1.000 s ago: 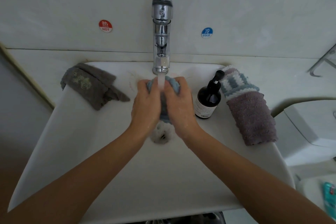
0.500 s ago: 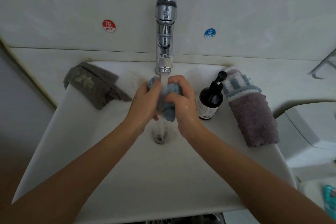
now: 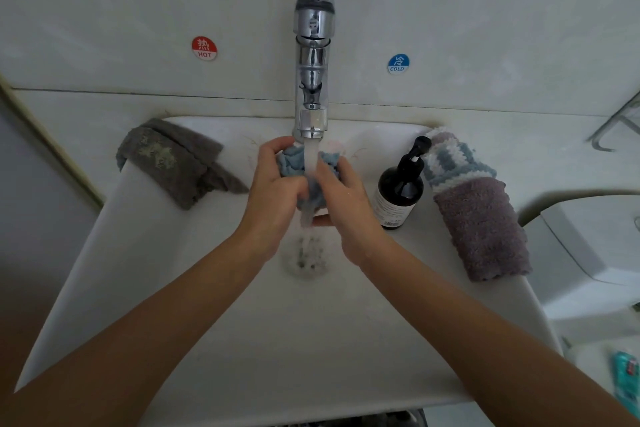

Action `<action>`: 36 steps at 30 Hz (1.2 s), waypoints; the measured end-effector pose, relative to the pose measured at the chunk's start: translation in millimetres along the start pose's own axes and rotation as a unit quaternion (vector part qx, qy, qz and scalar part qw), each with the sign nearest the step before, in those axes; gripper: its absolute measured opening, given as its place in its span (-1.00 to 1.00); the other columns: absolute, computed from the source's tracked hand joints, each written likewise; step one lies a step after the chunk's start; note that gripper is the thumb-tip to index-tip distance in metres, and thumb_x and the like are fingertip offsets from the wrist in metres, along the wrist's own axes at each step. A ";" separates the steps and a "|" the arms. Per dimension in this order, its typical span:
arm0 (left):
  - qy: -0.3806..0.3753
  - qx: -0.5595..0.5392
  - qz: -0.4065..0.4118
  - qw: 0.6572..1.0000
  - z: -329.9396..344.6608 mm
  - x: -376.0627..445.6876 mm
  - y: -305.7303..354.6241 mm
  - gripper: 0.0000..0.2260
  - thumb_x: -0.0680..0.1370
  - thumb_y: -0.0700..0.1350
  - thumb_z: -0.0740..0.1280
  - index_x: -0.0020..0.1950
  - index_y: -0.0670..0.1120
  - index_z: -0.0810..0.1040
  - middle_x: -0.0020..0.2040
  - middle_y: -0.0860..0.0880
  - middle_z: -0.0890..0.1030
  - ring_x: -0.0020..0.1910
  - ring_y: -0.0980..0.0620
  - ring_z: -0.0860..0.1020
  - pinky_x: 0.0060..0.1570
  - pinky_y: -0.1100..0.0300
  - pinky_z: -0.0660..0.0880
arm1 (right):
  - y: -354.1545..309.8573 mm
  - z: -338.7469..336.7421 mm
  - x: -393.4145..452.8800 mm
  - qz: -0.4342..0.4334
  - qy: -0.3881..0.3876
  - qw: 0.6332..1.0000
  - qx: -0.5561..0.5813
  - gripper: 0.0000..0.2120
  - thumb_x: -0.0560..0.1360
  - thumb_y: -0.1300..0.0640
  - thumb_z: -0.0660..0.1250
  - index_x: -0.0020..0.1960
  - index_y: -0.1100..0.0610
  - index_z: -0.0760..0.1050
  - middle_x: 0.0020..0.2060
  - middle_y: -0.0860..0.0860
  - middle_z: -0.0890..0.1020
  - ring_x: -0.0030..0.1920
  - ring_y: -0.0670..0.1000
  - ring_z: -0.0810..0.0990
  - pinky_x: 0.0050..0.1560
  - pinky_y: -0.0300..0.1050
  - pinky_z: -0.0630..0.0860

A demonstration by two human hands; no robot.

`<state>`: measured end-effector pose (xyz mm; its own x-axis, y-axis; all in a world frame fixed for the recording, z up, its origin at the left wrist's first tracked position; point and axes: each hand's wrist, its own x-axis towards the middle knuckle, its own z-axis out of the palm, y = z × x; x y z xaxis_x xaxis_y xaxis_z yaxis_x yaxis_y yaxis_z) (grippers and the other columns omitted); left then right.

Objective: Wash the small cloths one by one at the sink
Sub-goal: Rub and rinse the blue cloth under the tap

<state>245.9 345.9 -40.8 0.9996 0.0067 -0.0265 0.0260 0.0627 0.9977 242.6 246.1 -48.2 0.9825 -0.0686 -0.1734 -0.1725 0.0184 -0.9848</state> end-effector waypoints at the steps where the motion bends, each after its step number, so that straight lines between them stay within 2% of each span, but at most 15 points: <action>1: -0.006 0.008 0.010 1.000 1.2 -0.7 0.4 -0.44 0.39 -0.47 0.18 0.30 -0.01 0.34 0.08 0.00 0.51 0.02 0.13 0.55 -0.17 0.31 0.52 | 1.8 1.4 0.9 -0.010 0.011 1.000 -0.002 -0.81 0.63 -0.03 0.21 0.18 0.02 0.46 0.03 0.03 0.65 -0.01 0.04 0.68 -0.11 0.00 0.67; 4: 0.000 0.032 0.010 0.999 7.0 -2.8 2.7 -0.58 0.52 -0.27 0.27 0.32 0.04 0.30 0.07 0.10 0.50 -0.05 0.27 0.54 -0.23 0.42 0.49 | 9.4 8.1 1.6 -0.022 0.042 0.999 0.017 -0.84 0.63 0.02 0.23 0.14 0.06 0.49 0.03 0.05 0.66 0.03 0.01 0.67 0.04 0.14 0.64; 8: 0.027 0.181 0.010 0.983 2.9 3.4 -11.4 -0.59 0.55 0.16 0.21 0.35 0.06 0.31 0.18 0.07 0.51 0.10 0.10 0.53 0.11 0.06 0.50 | 9.5 7.5 5.1 -0.078 0.107 0.991 0.016 -0.87 0.63 0.08 0.23 -0.07 0.06 0.48 -0.14 0.02 0.61 -0.11 -0.04 0.62 -0.02 -0.03 0.59; 12: 0.041 0.201 0.015 0.979 4.3 3.0 -14.9 -0.87 0.66 0.00 0.09 0.11 0.03 0.39 -0.09 0.11 0.50 -0.12 0.18 0.49 -0.16 0.22 0.45 | 2.8 4.0 4.4 -0.086 0.113 0.989 0.044 -0.82 0.64 0.03 0.21 -0.11 0.01 0.48 -0.21 -0.05 0.57 -0.14 -0.08 0.57 -0.05 -0.11 0.53; 15: 0.058 0.182 0.030 0.981 10.6 -2.8 -16.6 -0.86 0.66 0.00 0.07 0.04 0.01 0.39 -0.15 0.12 0.50 -0.15 0.16 0.50 -0.19 0.19 0.44 | 7.7 7.3 -2.3 -0.086 0.091 0.992 0.012 -0.90 0.64 -0.03 0.17 0.06 -0.04 0.41 -0.15 -0.12 0.55 -0.11 -0.16 0.56 0.01 -0.16 0.52; 17: 0.071 0.172 0.050 0.981 12.7 -5.9 -18.1 -0.84 0.66 0.02 0.09 -0.04 0.03 0.40 -0.17 0.10 0.52 -0.16 0.16 0.52 -0.17 0.16 0.46 | 10.3 8.6 -5.1 -0.087 0.070 0.994 0.001 -0.86 0.65 -0.06 0.12 0.12 -0.06 0.39 -0.16 -0.16 0.54 -0.19 -0.30 0.52 -0.09 -0.27 0.48; 20: 0.090 0.154 0.076 0.981 13.8 -5.2 -21.9 -0.80 0.67 0.00 0.11 -0.11 0.02 0.42 -0.23 0.08 0.53 -0.24 0.23 0.53 -0.22 0.25 0.45 | 12.2 12.3 -2.5 -0.081 0.052 0.994 -0.046 -0.79 0.67 -0.02 0.08 0.10 0.06 0.43 -0.20 -0.16 0.50 -0.25 -0.35 0.49 -0.27 -0.44 0.40; 22: 0.092 0.172 0.086 0.977 14.8 -3.8 -25.7 -0.78 0.68 -0.03 0.10 -0.13 0.00 0.42 -0.25 0.08 0.51 -0.24 0.31 0.52 -0.20 0.33 0.43 | 14.1 17.6 -1.7 -0.085 0.057 0.993 -0.058 -0.80 0.68 0.04 0.09 0.09 0.12 0.43 -0.21 -0.15 0.47 -0.23 -0.31 0.49 -0.29 -0.46 0.39; 24: 0.101 0.149 0.079 0.980 16.7 -3.6 -25.8 -0.73 0.68 -0.05 0.10 -0.19 0.07 0.44 -0.26 0.08 0.53 -0.24 0.33 0.54 -0.15 0.27 0.46 | 17.2 18.7 0.2 -0.093 0.059 0.990 -0.092 -0.76 0.67 0.02 0.12 0.01 0.12 0.49 -0.27 -0.14 0.50 -0.27 -0.30 0.51 -0.27 -0.48 0.39; 25: 0.104 0.138 0.076 0.982 17.5 -3.8 -23.3 -0.71 0.68 -0.05 0.10 -0.20 0.11 0.45 -0.27 0.09 0.55 -0.24 0.32 0.55 -0.15 0.26 0.48 | 16.5 18.1 0.9 -0.090 0.057 0.988 -0.110 -0.72 0.66 -0.01 0.14 -0.03 0.11 0.52 -0.30 -0.12 0.56 -0.28 -0.28 0.55 -0.25 -0.44 0.45; 27: 0.095 0.132 0.075 0.984 18.5 -2.6 -20.4 -0.68 0.68 -0.06 0.10 -0.21 0.06 0.50 -0.28 0.05 0.58 -0.25 0.20 0.59 -0.18 0.21 0.52 | 16.8 14.2 2.9 -0.069 0.056 0.992 -0.090 -0.69 0.66 -0.03 0.16 -0.09 0.13 0.56 -0.33 -0.05 0.61 -0.28 -0.13 0.61 -0.19 -0.11 0.58; 29: 0.091 0.152 0.083 0.981 18.0 -0.4 -21.6 -0.67 0.68 -0.08 0.10 -0.20 -0.08 0.52 -0.30 -0.03 0.58 -0.27 0.04 0.59 -0.22 0.12 0.51 | 15.8 11.9 2.9 -0.097 0.052 0.983 -0.149 -0.70 0.66 0.00 0.16 -0.16 0.10 0.52 -0.41 -0.08 0.55 -0.34 -0.09 0.55 -0.27 -0.08 0.49; 31: 0.103 0.150 0.085 0.980 17.6 1.4 -24.7 -0.71 0.67 -0.07 0.12 -0.17 -0.14 0.49 -0.31 -0.03 0.55 -0.31 0.08 0.54 -0.24 0.10 0.50 | 13.5 12.5 0.5 -0.095 0.068 0.985 -0.129 -0.65 0.66 -0.02 0.14 -0.26 0.04 0.47 -0.46 -0.11 0.51 -0.38 -0.10 0.51 -0.29 -0.08 0.45; 34: 0.098 0.123 0.085 0.984 20.7 -3.2 -20.5 -0.87 0.63 -0.01 0.21 0.03 -0.07 0.38 -0.19 0.06 0.53 -0.25 0.24 0.55 -0.28 0.38 0.48 | 11.5 14.0 1.7 -0.075 0.097 0.990 -0.070 -0.69 0.63 -0.03 0.18 -0.20 0.06 0.53 -0.37 0.03 0.61 -0.27 0.09 0.62 -0.18 0.16 0.62; 36: 0.089 0.100 0.076 0.988 23.3 -7.0 -20.3 -0.76 0.60 0.04 0.27 0.17 0.01 0.28 -0.05 0.10 0.51 -0.13 0.23 0.57 -0.20 0.37 0.53 | 7.5 14.9 3.0 -0.054 0.141 0.989 -0.005 -0.71 0.62 -0.03 0.19 -0.16 0.10 0.53 -0.25 0.14 0.65 -0.14 0.22 0.66 -0.10 0.26 0.62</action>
<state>238.6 321.4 -59.4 0.9751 0.1776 0.1325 -0.1061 -0.1507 0.9829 245.3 260.8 -56.0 0.9368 -0.3448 -0.0596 -0.0690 -0.0149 -0.9975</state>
